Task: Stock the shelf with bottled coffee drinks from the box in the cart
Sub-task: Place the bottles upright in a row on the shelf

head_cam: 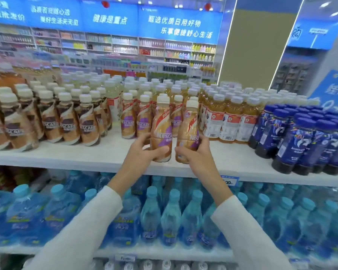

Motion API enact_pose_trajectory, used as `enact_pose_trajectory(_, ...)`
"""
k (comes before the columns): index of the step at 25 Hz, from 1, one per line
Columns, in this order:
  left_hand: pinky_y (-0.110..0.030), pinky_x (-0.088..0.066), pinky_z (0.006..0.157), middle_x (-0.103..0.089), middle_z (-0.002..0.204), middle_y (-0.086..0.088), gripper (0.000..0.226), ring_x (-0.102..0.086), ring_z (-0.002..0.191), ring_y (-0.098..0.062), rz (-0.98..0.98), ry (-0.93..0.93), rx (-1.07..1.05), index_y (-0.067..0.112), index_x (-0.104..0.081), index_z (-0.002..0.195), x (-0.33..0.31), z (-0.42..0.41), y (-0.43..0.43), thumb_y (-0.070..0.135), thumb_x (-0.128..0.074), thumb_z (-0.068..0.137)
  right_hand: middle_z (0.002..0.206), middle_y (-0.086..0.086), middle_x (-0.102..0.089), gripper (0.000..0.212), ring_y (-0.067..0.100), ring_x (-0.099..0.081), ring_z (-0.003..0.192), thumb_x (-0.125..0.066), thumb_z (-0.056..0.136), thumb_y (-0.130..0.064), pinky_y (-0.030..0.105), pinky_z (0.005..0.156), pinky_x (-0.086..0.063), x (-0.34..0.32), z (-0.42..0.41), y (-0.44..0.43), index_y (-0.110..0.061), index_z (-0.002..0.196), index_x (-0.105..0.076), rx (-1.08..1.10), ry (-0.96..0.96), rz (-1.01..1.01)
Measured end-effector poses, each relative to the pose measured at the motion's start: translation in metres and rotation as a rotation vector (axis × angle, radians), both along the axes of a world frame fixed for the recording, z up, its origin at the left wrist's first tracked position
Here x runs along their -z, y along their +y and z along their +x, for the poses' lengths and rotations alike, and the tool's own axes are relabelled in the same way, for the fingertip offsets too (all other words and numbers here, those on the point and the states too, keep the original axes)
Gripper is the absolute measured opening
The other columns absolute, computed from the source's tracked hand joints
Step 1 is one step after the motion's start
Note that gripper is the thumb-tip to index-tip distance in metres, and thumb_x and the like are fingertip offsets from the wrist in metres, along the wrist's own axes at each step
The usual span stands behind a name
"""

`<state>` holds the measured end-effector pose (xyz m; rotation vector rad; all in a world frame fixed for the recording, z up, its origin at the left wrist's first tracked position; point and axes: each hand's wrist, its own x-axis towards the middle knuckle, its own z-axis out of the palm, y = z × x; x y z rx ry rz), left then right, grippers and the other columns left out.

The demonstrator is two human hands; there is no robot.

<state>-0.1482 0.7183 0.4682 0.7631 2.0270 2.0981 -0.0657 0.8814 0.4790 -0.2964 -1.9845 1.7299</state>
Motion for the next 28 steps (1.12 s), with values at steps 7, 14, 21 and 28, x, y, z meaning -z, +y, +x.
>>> enact_pose_trajectory(7,-0.009,-0.053,0.072,-0.067,0.114,0.018,0.047,-0.068,0.096,0.008,-0.158,0.074,0.064,0.038,-0.055,0.114,0.01,-0.053,0.017,0.018,-0.084,0.083,0.121,-0.011,-0.052,0.078,-0.003,-0.059,0.101,-0.083,0.082,-0.015,0.014,0.076,-0.052,0.02,-0.032,0.017,-0.027,0.132,-0.025,0.091,-0.036,0.094)
enact_pose_trajectory(14,-0.031,-0.049,0.102,-0.06,0.123,0.025,0.055,-0.06,0.112,0.005,-0.243,0.078,0.112,0.05,-0.047,0.119,0.031,-0.058,0.013,0.022,-0.081,0.086,0.117,-0.028,-0.044,0.082,-0.016,-0.051,0.101,-0.087,0.079,-0.022,0.002,0.075,-0.045,0.039,-0.034,0.023,-0.036,0.127,-0.021,0.057,-0.052,0.17)
enact_pose_trajectory(21,-0.018,-0.05,0.078,-0.059,0.116,0.022,0.082,-0.062,0.102,0.001,-0.2,0.076,-0.148,0.033,-0.048,0.126,0.025,-0.041,0.007,0.048,-0.096,0.06,0.123,-0.014,-0.063,0.071,0.007,-0.062,0.115,-0.084,0.076,-0.002,0.015,0.078,-0.053,0.026,-0.02,0.05,-0.033,0.129,-0.048,-0.025,-0.049,0.103)
enact_pose_trajectory(28,-0.02,-0.052,0.082,-0.068,0.119,0.012,0.068,-0.065,0.102,-0.002,-0.251,0.121,-0.135,0.025,-0.056,0.131,0.022,-0.033,0.013,0.039,-0.09,0.074,0.115,-0.018,-0.063,0.073,-0.001,-0.062,0.102,-0.094,0.062,-0.046,0.015,0.08,-0.051,0.031,-0.014,0.031,-0.032,0.122,-0.053,0.153,-0.029,0.342)
